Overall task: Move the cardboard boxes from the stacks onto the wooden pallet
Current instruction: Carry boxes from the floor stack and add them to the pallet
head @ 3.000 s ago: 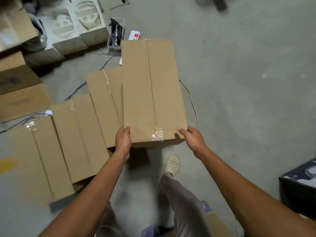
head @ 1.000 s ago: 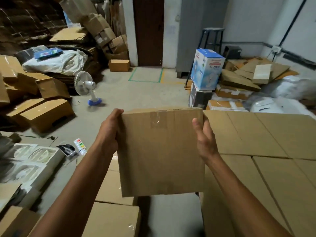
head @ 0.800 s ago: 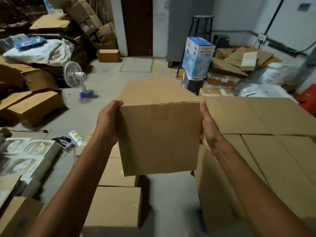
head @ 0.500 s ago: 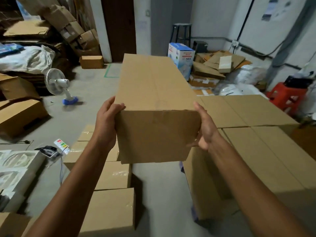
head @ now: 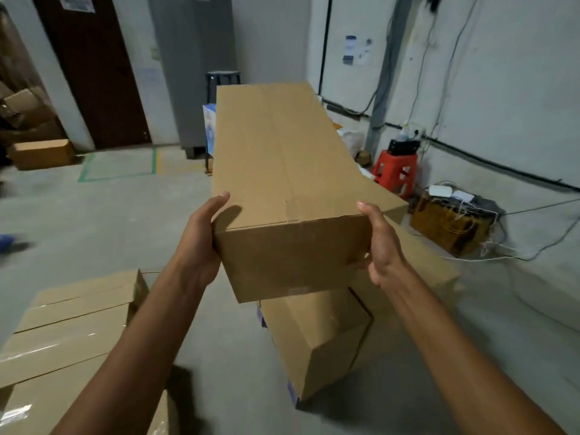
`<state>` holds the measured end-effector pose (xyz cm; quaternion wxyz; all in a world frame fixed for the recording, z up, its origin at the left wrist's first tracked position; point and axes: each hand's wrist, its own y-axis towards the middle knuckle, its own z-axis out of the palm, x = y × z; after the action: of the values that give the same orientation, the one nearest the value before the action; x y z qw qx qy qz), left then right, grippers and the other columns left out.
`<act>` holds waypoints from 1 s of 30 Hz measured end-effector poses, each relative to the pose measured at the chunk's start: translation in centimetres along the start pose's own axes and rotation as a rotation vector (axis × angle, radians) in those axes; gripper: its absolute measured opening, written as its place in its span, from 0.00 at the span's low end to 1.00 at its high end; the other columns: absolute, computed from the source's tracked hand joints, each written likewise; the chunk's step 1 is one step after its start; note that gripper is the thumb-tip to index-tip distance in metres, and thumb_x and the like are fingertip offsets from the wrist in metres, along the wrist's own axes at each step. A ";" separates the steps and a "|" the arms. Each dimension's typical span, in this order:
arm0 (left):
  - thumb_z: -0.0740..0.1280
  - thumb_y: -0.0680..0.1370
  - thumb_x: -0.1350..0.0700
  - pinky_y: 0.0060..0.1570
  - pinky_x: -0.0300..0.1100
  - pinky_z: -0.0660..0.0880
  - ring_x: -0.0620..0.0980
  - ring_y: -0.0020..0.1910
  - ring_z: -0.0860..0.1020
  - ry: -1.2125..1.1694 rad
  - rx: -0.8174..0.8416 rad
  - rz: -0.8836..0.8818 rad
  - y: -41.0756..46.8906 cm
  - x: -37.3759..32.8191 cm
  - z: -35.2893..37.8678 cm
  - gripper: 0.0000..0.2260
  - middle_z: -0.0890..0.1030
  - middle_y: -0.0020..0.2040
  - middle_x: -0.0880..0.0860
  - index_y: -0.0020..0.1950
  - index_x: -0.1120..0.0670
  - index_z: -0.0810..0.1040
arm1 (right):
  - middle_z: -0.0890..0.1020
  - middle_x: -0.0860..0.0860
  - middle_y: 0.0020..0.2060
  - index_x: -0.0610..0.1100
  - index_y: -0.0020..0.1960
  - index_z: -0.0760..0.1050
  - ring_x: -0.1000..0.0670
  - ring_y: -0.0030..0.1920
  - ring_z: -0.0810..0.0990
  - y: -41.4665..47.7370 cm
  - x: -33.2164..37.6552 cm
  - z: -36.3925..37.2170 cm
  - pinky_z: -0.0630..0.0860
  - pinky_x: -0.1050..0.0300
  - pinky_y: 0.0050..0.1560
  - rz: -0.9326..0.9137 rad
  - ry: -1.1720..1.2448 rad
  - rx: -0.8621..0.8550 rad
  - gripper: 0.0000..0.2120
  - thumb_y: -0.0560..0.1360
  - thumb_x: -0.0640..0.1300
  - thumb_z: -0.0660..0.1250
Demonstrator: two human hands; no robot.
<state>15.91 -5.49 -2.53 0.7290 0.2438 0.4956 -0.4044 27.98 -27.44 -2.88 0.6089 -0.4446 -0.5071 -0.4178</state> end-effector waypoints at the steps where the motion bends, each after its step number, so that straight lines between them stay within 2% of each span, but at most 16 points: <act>1: 0.64 0.81 0.50 0.44 0.43 0.77 0.49 0.43 0.84 -0.002 0.027 -0.017 -0.1 0.9 1.9 0.10 0.86 0.46 0.51 0.55 0.53 0.82 | 0.84 0.49 0.45 0.48 0.48 0.79 0.48 0.48 0.80 0.1 0.2 -2.3 0.77 0.45 0.51 -0.009 0.003 -0.014 0.14 0.77 0.59 0.65; 4: 0.65 0.80 0.53 0.42 0.42 0.78 0.50 0.44 0.83 0.007 0.064 -0.040 -0.5 4.0 8.2 0.13 0.86 0.46 0.52 0.62 0.56 0.80 | 0.84 0.48 0.46 0.50 0.48 0.78 0.49 0.49 0.80 0.4 0.5 -9.4 0.76 0.50 0.47 -0.022 0.020 -0.051 0.14 0.78 0.60 0.65; 8: 0.66 0.78 0.54 0.48 0.46 0.77 0.51 0.46 0.82 0.003 0.103 -0.060 -1.1 8.4 16.8 0.16 0.85 0.46 0.52 0.64 0.57 0.78 | 0.83 0.47 0.45 0.51 0.46 0.77 0.48 0.48 0.80 1.1 1.0 -18.9 0.75 0.50 0.48 -0.049 0.032 -0.104 0.12 0.79 0.58 0.64; 11: 0.66 0.78 0.54 0.50 0.48 0.75 0.54 0.49 0.80 0.011 0.144 -0.049 -1.3 11.5 22.7 0.11 0.84 0.45 0.53 0.59 0.56 0.79 | 0.84 0.48 0.44 0.52 0.47 0.79 0.48 0.48 0.81 2.2 1.6 -25.3 0.75 0.48 0.51 -0.066 0.042 -0.155 0.11 0.79 0.58 0.64; 15: 0.64 0.80 0.54 0.44 0.45 0.74 0.50 0.45 0.80 0.024 0.207 -0.039 -1.2 14.8 29.6 0.07 0.84 0.43 0.50 0.56 0.52 0.78 | 0.84 0.50 0.42 0.52 0.47 0.79 0.49 0.47 0.82 4.4 2.3 -32.5 0.75 0.50 0.47 -0.082 0.055 -0.202 0.10 0.79 0.57 0.65; 19: 0.63 0.81 0.55 0.40 0.42 0.76 0.47 0.41 0.81 0.028 0.233 -0.054 0.5 17.3 35.3 0.06 0.84 0.42 0.49 0.55 0.52 0.78 | 0.85 0.51 0.43 0.53 0.50 0.79 0.47 0.48 0.82 7.9 2.5 -37.8 0.75 0.51 0.46 -0.080 0.084 -0.223 0.09 0.79 0.57 0.65; 26: 0.64 0.80 0.55 0.41 0.43 0.76 0.48 0.42 0.82 0.025 0.262 -0.082 8.7 22.4 43.9 0.08 0.85 0.44 0.50 0.57 0.53 0.78 | 0.86 0.52 0.42 0.52 0.48 0.80 0.49 0.46 0.83 17.8 2.1 -44.6 0.75 0.51 0.46 -0.046 0.122 -0.264 0.10 0.79 0.56 0.65; 28: 0.64 0.80 0.56 0.38 0.42 0.76 0.47 0.40 0.82 0.016 0.273 -0.085 12.0 24.1 46.5 0.06 0.84 0.43 0.50 0.55 0.53 0.78 | 0.86 0.52 0.41 0.53 0.47 0.81 0.49 0.45 0.83 21.7 2.1 -46.4 0.76 0.51 0.47 -0.033 0.128 -0.273 0.10 0.78 0.57 0.65; 30: 0.64 0.80 0.57 0.38 0.42 0.75 0.47 0.39 0.81 -0.008 0.270 -0.102 15.8 25.6 49.3 0.04 0.83 0.41 0.50 0.52 0.54 0.77 | 0.86 0.50 0.44 0.52 0.51 0.81 0.48 0.47 0.83 26.0 2.5 -48.0 0.76 0.48 0.49 -0.016 0.123 -0.288 0.11 0.77 0.58 0.66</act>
<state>59.58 -42.94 -7.55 0.6700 0.3127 0.4455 -0.5048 65.14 -67.28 -7.80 0.5653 -0.4969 -0.4070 -0.5176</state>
